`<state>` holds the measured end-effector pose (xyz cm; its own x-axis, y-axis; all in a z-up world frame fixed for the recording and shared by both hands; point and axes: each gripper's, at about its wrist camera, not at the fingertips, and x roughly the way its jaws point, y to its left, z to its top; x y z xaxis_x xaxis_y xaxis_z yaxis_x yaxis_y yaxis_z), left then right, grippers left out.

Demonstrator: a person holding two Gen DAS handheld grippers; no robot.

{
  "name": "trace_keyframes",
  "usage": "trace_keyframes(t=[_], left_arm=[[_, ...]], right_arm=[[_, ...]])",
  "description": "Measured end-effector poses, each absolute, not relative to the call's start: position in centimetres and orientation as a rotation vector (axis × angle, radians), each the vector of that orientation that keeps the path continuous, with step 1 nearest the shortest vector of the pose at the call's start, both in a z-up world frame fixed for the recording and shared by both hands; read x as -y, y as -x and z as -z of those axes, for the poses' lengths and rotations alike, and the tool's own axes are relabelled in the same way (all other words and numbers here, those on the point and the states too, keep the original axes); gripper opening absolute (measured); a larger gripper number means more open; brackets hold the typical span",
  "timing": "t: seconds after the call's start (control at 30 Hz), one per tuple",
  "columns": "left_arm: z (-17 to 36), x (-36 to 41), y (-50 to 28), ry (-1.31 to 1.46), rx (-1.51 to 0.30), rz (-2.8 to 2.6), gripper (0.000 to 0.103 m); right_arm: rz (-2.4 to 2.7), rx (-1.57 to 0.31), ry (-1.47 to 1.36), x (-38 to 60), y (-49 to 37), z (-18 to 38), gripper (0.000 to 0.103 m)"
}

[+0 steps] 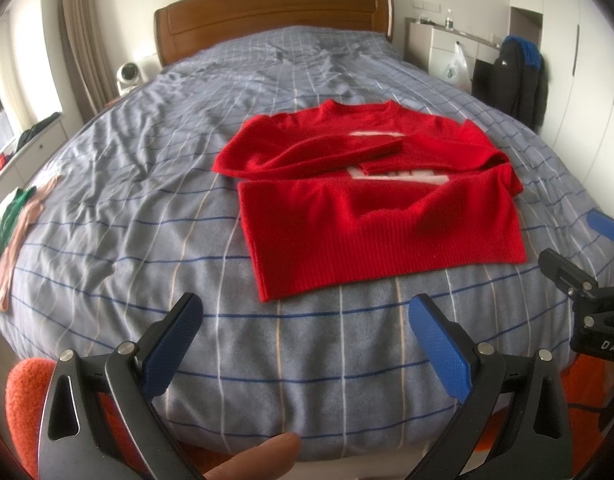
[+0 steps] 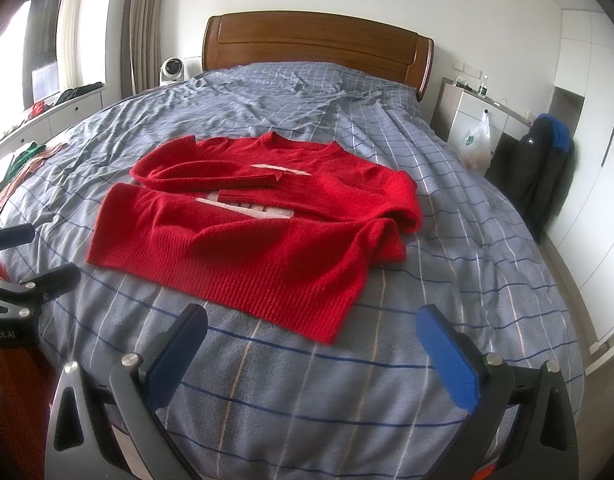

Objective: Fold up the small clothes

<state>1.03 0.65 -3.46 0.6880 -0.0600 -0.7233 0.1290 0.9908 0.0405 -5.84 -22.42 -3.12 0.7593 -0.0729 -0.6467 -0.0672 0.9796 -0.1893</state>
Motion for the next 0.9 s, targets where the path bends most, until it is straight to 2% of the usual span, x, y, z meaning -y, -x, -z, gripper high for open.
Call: trace_keyframes(t=[0.37, 0.53, 0.77, 0.8, 0.83, 0.87, 0.9], left_arm=[[4.2, -2.0, -1.9, -0.047, -0.838, 0.081, 0.103], [5.7, -4.6, -4.4, 0.027, -0.922, 0.051, 0.103], [8.5, -6.5, -10.9, 0.211, -1.078, 0.214, 0.100], [8.9, -6.0, -11.4, 0.203, -1.086, 0.228, 0.097], [9.1, -5.4, -11.7, 0.179, -1.088, 0.212, 0.075], [9.1, -5.0, -11.6, 0.150, -1.085, 0.190, 0.038], [9.0, -4.8, -11.3, 0.138, -1.084, 0.196, 0.016]], right_arm=[[0.025, -0.699, 0.204, 22.8, 5.7, 2.7, 0.103], [0.021, -0.706, 0.170, 24.5, 5.2, 3.1, 0.103], [-0.126, -0.830, -0.101, 30.7, -0.1, 5.0, 0.102], [-0.144, -0.846, -0.129, 31.1, -0.9, 5.5, 0.101], [-0.170, -0.867, -0.169, 31.5, -2.0, 6.3, 0.099], [-0.219, -0.917, -0.226, 31.9, -3.2, 7.3, 0.086], [-0.279, -0.973, -0.295, 32.0, -4.2, 8.5, 0.058]])
